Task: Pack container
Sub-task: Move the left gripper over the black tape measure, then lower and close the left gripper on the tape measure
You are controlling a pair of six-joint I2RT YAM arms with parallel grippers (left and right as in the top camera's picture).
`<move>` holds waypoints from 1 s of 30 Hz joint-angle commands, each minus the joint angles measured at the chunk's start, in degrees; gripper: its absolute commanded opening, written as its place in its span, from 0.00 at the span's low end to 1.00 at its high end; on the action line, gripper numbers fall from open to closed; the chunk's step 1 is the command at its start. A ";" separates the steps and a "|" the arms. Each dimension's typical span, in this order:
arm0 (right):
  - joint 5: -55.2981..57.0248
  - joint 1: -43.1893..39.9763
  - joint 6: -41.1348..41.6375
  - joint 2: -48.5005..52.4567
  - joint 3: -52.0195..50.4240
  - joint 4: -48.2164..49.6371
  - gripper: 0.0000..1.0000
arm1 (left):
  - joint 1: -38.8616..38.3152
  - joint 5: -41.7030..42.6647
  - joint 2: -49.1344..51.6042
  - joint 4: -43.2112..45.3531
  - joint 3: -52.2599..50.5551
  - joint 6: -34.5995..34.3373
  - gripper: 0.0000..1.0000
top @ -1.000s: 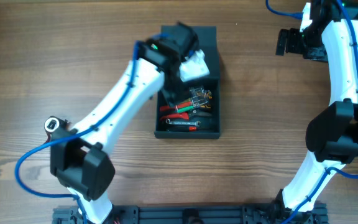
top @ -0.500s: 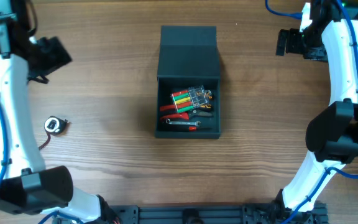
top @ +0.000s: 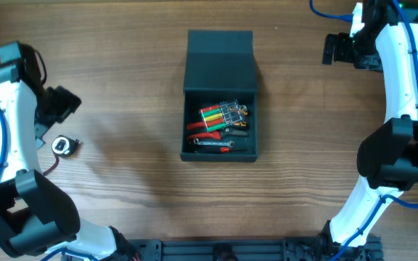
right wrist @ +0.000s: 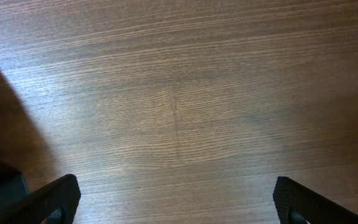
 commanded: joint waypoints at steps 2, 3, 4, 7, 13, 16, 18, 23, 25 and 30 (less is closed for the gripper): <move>-0.07 -0.02 -0.70 0.31 -0.09 0.11 1.00 | 3.80 0.68 -0.46 4.31 -7.65 -1.70 1.00; -0.07 -0.02 -0.70 0.31 -0.09 0.09 1.00 | 4.31 1.29 -0.46 5.79 -9.29 -1.51 1.00; -0.07 -0.02 -0.70 0.31 -0.09 0.00 1.00 | 4.85 1.99 -0.46 7.30 -10.93 -1.31 1.00; -0.07 -0.02 -0.68 0.31 -0.09 -0.33 1.00 | 6.08 2.71 -0.46 11.34 -15.10 -1.31 1.00; -0.09 -0.02 -0.55 0.31 -0.09 -0.79 1.00 | 6.54 2.84 -0.37 15.93 -17.90 0.42 1.00; -0.09 -0.02 -0.57 0.31 -0.09 -0.98 1.00 | 6.58 2.84 -0.35 17.62 -17.90 0.20 1.00; -0.09 -0.02 -0.57 0.31 -0.09 -1.36 1.00 | 6.69 2.89 -0.35 19.15 -17.90 -0.04 1.00; -0.09 -0.02 -0.55 0.31 -0.09 -1.60 1.00 | 6.80 3.26 -0.09 22.43 -17.90 -0.37 1.00; -0.11 -0.02 -0.55 0.31 -0.09 -1.62 1.00 | 6.80 3.23 0.72 23.19 -17.90 -1.11 1.00; -0.09 -0.02 -0.57 0.31 -0.09 -1.66 1.00 | 6.80 3.23 4.11 24.90 -17.90 -2.25 1.00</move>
